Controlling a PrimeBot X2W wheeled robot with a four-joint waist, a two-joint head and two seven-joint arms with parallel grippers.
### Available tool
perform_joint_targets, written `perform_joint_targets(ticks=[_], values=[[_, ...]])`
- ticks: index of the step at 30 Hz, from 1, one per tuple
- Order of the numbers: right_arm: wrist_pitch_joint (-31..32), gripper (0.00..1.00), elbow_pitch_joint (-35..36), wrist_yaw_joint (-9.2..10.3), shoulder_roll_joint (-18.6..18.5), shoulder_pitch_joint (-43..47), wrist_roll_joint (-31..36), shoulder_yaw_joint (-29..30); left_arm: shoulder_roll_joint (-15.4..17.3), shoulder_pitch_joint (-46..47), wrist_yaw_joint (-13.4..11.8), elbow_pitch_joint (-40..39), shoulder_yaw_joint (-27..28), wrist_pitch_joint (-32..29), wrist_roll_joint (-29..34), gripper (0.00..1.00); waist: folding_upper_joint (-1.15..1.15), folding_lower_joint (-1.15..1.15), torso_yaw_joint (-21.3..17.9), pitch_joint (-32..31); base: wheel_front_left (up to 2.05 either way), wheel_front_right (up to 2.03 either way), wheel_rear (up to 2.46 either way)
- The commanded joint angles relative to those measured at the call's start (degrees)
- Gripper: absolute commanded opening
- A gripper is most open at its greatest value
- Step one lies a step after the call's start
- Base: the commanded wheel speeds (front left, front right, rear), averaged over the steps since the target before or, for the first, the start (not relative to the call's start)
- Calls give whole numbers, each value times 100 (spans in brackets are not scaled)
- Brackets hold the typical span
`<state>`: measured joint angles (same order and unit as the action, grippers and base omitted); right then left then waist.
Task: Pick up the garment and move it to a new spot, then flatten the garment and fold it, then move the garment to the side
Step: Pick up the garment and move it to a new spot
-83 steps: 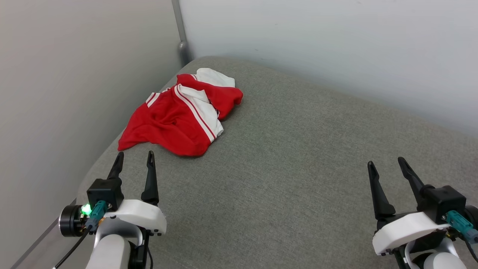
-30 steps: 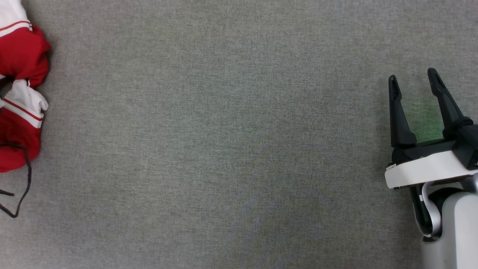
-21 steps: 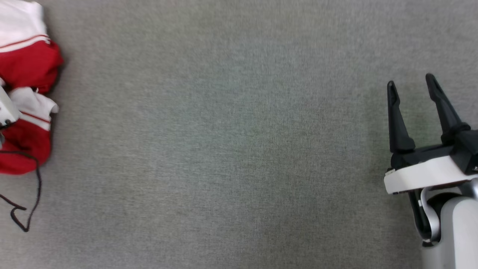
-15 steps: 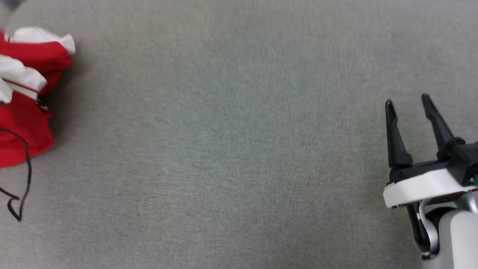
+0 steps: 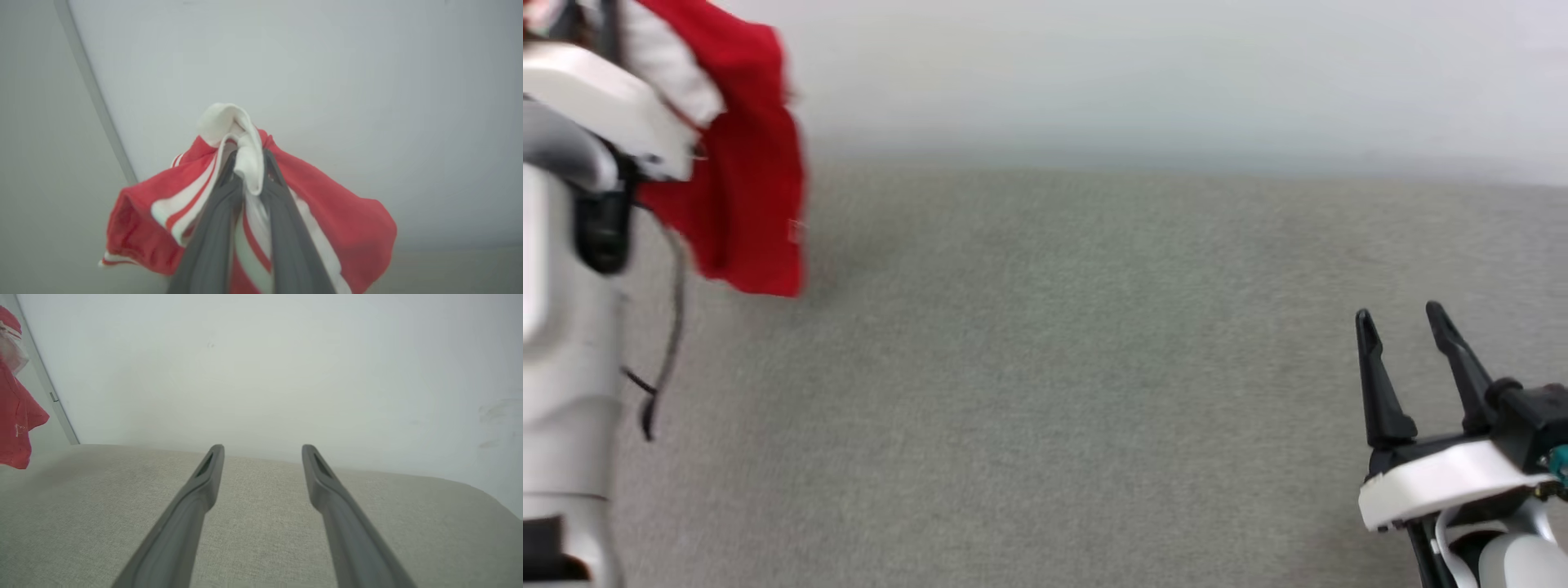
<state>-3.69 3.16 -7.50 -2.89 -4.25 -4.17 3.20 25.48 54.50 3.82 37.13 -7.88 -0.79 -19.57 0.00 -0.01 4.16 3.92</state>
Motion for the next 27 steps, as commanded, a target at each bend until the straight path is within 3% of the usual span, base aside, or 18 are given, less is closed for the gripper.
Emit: perform_joint_targets(ticks=[1,15,24,26,27], values=[[21,100,7,2,2,99,-26,-5,-74,-113,26,-53,-32,41,-26,0,0,1,-252,-264,0,0,0],[304,100,309,2,2,531,-78,96,-1604,-1313,206,-1420,-1040,-88,-429,0,0,1,-886,-460,0,0,0],[352,100,297,2,2,467,-152,76,-1884,-3347,223,-1654,-1752,-378,-739,0,0,1,-912,-261,0,0,0],[352,100,282,2,2,423,-165,91,-1893,-3683,184,-1616,-1861,-386,-758,50,0,1,-857,-210,0,0,0],[341,100,273,2,2,401,-165,107,-1899,-3799,164,-1610,-1914,-359,-718,95,0,1,-817,-190,0,0,0]])
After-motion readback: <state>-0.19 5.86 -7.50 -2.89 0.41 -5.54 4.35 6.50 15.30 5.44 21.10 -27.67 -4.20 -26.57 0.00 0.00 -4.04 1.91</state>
